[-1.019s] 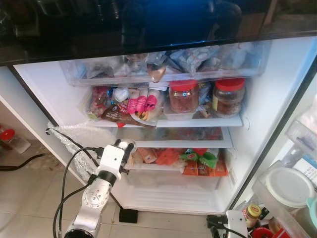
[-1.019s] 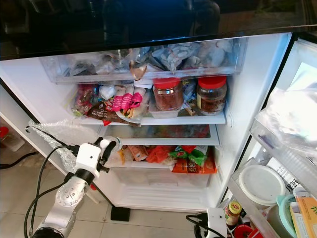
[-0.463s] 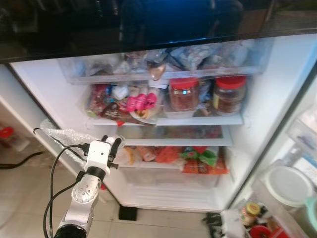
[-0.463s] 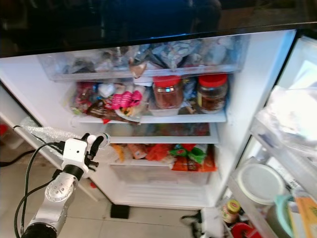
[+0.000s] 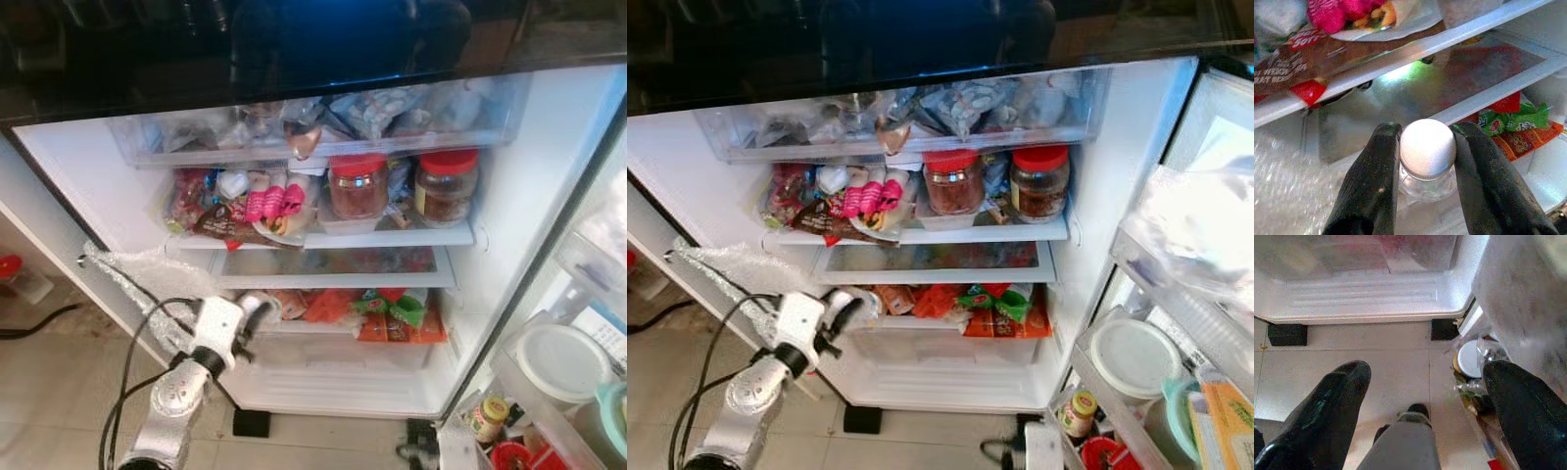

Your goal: Restocking fridge

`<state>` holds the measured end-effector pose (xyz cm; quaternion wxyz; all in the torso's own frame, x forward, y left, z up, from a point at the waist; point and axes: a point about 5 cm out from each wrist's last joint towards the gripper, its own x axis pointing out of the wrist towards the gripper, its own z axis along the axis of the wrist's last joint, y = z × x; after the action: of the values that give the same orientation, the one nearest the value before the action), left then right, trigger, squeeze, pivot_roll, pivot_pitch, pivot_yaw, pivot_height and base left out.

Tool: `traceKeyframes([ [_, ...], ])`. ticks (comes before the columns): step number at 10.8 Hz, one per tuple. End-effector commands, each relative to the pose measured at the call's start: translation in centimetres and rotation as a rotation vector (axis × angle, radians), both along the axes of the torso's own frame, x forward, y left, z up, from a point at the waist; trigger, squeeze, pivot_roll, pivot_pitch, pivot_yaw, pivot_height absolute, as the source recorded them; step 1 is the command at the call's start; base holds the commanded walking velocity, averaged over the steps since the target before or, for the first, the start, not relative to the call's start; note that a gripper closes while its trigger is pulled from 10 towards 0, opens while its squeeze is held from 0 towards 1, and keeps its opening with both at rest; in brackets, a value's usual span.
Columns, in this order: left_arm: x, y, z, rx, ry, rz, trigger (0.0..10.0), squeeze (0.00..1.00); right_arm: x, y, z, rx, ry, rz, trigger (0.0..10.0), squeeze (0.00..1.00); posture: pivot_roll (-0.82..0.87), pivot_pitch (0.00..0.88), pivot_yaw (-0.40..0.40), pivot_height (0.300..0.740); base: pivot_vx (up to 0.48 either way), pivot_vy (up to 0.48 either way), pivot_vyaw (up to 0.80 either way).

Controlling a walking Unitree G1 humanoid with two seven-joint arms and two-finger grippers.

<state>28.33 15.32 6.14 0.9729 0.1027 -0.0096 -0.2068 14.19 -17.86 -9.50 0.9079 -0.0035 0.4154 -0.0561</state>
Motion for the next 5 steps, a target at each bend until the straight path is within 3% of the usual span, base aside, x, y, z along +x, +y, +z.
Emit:
traceKeyframes([
  [1,0.7,0.1,1.1,-0.005,-0.034,-0.013,10.0,0.0,0.0,0.0,0.0,0.006,0.004,0.01,10.0,0.0,-0.16,0.001,0.135,0.74,0.0,0.0,0.0],
  [2,0.8,-0.4,1.5,-0.008,-0.045,-0.031,10.0,0.0,0.3,-0.5,0.0,0.005,0.022,0.017,10.0,0.0,-0.15,0.0,0.126,0.74,0.0,0.0,0.0],
  [5,0.4,-0.7,0.9,-0.015,-0.028,-0.039,10.0,0.0,1.4,-0.1,0.4,0.01,-0.013,0.029,10.0,0.0,-0.15,0.0,0.115,0.74,0.0,0.0,0.0],
])
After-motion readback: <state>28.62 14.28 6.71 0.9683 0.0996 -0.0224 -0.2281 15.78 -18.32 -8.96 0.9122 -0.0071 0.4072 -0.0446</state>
